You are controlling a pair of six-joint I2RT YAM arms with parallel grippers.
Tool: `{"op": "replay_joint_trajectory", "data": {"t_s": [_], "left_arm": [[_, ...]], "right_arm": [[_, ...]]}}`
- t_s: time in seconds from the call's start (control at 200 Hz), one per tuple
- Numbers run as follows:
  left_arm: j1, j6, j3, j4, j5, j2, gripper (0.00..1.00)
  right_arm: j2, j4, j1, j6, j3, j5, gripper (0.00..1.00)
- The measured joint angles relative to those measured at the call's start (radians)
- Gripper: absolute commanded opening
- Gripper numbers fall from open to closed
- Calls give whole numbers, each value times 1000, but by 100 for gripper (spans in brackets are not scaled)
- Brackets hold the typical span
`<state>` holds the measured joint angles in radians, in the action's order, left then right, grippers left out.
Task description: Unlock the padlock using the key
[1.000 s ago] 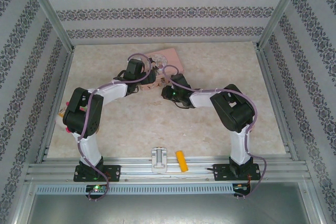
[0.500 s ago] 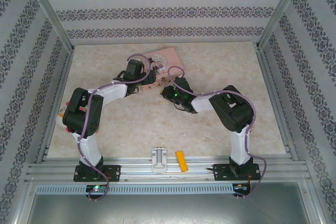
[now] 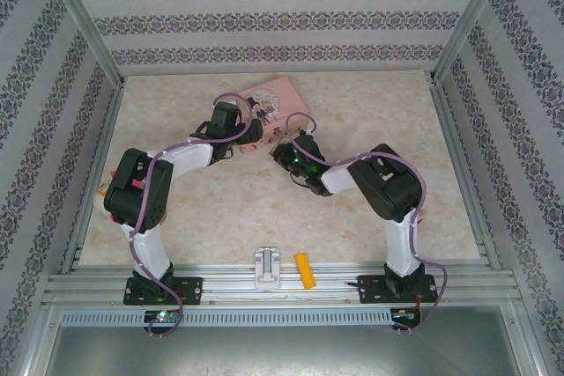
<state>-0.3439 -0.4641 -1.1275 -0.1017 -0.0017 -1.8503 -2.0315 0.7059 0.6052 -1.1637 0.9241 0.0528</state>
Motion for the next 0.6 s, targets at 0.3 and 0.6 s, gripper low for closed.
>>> {"op": "replay_joint_trajectory", "data": {"t_s": [0.3, 0.6], "left_arm": [[0, 0, 7, -15, 14, 0, 99], [0, -4, 17, -30, 26, 0, 99]], "right_arm": [[-13, 80, 0, -58, -17, -43, 0], [-50, 152, 0, -98, -16, -72, 0]]}}
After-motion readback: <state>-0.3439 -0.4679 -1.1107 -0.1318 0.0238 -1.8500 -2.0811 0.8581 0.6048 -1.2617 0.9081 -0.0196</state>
